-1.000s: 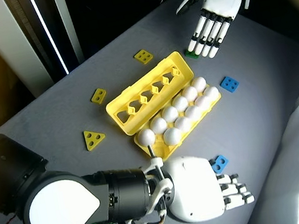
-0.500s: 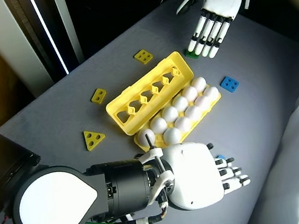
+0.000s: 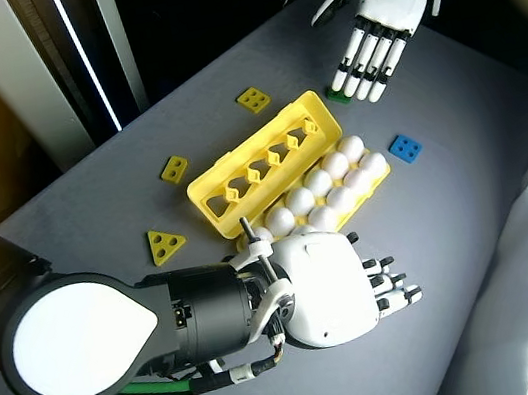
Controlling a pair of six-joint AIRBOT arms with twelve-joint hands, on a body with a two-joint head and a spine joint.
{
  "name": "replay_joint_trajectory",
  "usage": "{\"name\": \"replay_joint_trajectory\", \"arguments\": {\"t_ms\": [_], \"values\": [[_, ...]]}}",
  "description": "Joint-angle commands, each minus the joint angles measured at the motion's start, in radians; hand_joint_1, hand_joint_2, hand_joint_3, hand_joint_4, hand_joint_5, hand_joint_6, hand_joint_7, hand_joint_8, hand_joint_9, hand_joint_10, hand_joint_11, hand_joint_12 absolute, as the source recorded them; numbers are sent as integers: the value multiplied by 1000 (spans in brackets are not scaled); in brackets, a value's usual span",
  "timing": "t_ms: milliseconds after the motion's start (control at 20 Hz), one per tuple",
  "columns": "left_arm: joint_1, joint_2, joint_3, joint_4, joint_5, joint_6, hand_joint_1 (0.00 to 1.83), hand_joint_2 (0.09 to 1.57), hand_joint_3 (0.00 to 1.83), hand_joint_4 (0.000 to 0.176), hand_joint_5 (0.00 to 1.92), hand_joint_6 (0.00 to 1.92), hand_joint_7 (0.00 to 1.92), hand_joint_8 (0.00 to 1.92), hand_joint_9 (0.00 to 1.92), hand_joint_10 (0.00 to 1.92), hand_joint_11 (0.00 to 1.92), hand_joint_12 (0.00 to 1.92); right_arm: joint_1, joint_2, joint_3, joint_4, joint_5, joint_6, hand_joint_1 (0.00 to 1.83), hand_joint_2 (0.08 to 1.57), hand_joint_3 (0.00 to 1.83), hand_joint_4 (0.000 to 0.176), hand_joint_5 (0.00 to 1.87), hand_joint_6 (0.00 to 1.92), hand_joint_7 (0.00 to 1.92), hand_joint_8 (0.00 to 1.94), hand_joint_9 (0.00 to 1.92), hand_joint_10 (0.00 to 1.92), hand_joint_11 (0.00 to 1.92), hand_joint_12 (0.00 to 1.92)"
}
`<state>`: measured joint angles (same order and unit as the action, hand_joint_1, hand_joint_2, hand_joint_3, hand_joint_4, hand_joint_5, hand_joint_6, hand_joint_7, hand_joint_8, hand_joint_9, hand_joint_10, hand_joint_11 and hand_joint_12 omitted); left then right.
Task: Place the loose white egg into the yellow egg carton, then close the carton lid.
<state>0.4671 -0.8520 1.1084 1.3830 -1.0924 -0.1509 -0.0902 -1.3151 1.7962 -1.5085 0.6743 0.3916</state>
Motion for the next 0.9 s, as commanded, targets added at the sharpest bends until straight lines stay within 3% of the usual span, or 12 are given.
{"name": "replay_joint_trajectory", "arguments": {"t_ms": [0, 50, 100, 150, 250, 300, 350, 450, 500, 700, 750, 850], "values": [[-8, 17, 2, -66, -49, -2, 0, 1167, 1, 0, 275, 2, 274, 4, 231, 4, 0, 369, 8, 16, 0, 54, 18, 8, 1085, 1037, 1, 133, 1158, 688, 262, 1, 179, 5, 11, 23], [-8, 17, 3, -66, -49, -2, 0, 1166, 1, 0, 264, 3, 266, 2, 222, 3, 0, 328, 5, 15, 0, 52, 17, 8, 1092, 1036, 0, 116, 1166, 674, 272, 0, 192, 1, 1, 72], [-8, 16, 4, -66, -49, -2, 0, 1161, 0, 0, 259, 1, 266, 2, 220, 2, 0, 321, 2, 15, -1, 52, 12, 8, 1079, 1039, 1, 145, 1152, 697, 266, 0, 194, 0, 0, 116], [-8, 16, 4, -66, -49, -2, 0, 1158, 0, 0, 260, 1, 265, 1, 220, 2, 0, 337, -1, 15, -3, 51, 11, 8, 1086, 1037, 0, 132, 1160, 686, 257, 2, 199, 1, 0, 137], [-8, 16, 6, -66, -49, -2, 0, 1167, 2, 0, 265, 3, 262, 1, 218, 1, 0, 343, -6, 15, -12, 46, 5, 8, 1082, 1034, 0, 151, 1167, 671, 254, 1, 184, 2, 0, 189], [-8, 16, 6, -66, -48, -2, 0, 1165, 1, 0, 281, 6, 282, 5, 237, 5, 0, 382, -9, 15, -18, 42, -6, 8, 1091, 1027, 0, 138, 1188, 636, 267, 2, 184, 2, 0, 190], [-8, 16, 5, -66, -48, -2, 0, 1163, 0, 0, 257, 2, 263, 4, 224, 2, 0, 350, -11, 16, -25, 41, -11, 8, 1116, 1021, 0, 69, 1210, 597, 282, 2, 189, 2, 0, 166], [-7, 16, 5, -66, -47, -2, 0, 1166, 0, 0, 242, 3, 248, 5, 210, 3, 0, 293, -13, 16, -34, 39, -14, 8, 1087, 1032, 1, 136, 1172, 662, 263, 1, 194, 3, 0, 290], [-7, 16, 5, -66, -47, -2, 0, 1165, 0, 0, 249, 6, 254, 7, 213, 4, 0, 291, -12, 15, -37, 38, -15, 8, 1093, 1030, 0, 124, 1180, 652, 272, 3, 190, 1, 0, 284], [-7, 16, 5, -66, -47, -2, 0, 1167, 0, 0, 267, 5, 266, 3, 224, 3, 0, 367, -11, 15, -45, 24, -17, 8, 1086, 1030, 0, 145, 1178, 652, 259, 0, 170, 0, 0, 195], [-7, 17, 4, -66, -47, -2, 0, 1167, 0, 0, 250, 3, 242, 4, 202, 4, 0, 301, -13, 15, -47, 15, -30, 8, 1089, 1028, 0, 139, 1183, 645, 268, 1, 174, 1, 0, 225], [-7, 18, 2, -66, -47, -2, 0, 1168, 0, 0, 249, 3, 248, 8, 202, 5, 0, 285, -19, 15, -48, 12, -34, 8, 1103, 1029, 1, 94, 1184, 643, 287, 2, 191, 4, 0, 253]]}}
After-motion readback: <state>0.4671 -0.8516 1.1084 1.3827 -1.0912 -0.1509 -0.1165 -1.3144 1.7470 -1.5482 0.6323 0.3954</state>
